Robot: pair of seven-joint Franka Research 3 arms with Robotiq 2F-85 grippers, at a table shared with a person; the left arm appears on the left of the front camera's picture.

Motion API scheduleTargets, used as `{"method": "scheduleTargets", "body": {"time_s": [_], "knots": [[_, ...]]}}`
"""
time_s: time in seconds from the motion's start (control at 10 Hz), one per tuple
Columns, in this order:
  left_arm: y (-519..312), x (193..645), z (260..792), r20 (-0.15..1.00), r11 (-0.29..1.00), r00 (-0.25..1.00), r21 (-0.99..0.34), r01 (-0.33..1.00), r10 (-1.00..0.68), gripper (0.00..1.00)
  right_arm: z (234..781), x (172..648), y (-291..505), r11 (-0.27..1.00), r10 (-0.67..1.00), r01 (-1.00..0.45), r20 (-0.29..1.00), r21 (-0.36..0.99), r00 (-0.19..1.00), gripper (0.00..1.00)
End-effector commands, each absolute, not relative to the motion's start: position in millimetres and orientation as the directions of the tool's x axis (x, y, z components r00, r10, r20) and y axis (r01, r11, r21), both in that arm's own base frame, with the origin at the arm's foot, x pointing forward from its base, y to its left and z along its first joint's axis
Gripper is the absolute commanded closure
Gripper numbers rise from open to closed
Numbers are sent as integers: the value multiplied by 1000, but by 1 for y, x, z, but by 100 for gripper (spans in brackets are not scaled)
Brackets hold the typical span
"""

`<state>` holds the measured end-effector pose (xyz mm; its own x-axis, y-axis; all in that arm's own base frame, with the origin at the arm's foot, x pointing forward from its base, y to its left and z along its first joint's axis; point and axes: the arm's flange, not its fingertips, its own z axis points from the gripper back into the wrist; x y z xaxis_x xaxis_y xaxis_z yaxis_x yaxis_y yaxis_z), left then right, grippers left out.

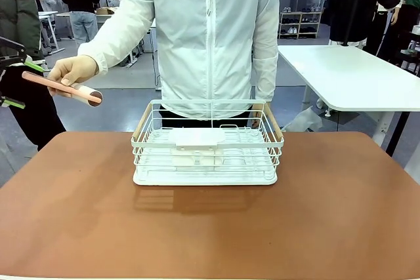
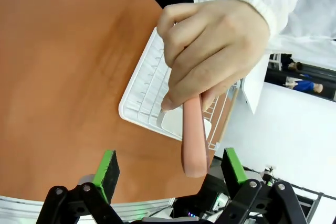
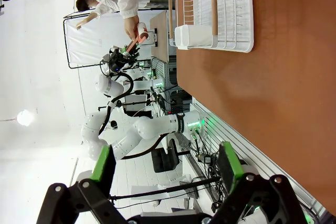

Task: Clean the table.
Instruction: Pick up the Lint Roller when the human hands it over.

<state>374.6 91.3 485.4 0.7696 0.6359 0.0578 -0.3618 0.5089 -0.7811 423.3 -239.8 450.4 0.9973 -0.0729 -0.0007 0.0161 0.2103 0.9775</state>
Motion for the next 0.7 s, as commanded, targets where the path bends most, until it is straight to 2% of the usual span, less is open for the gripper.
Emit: {"method": "scheduleTargets", "body": {"time_s": [0.0, 0.6], "knots": [[74, 375, 481, 84, 496, 736, -789, -362, 672, 0, 452, 422, -240, 210, -74, 14, 2, 978, 997, 0], [63, 399, 474, 121, 496, 716, -798, -343, 688, 0, 452, 422, -240, 210, -74, 14, 2, 978, 997, 0]]}}
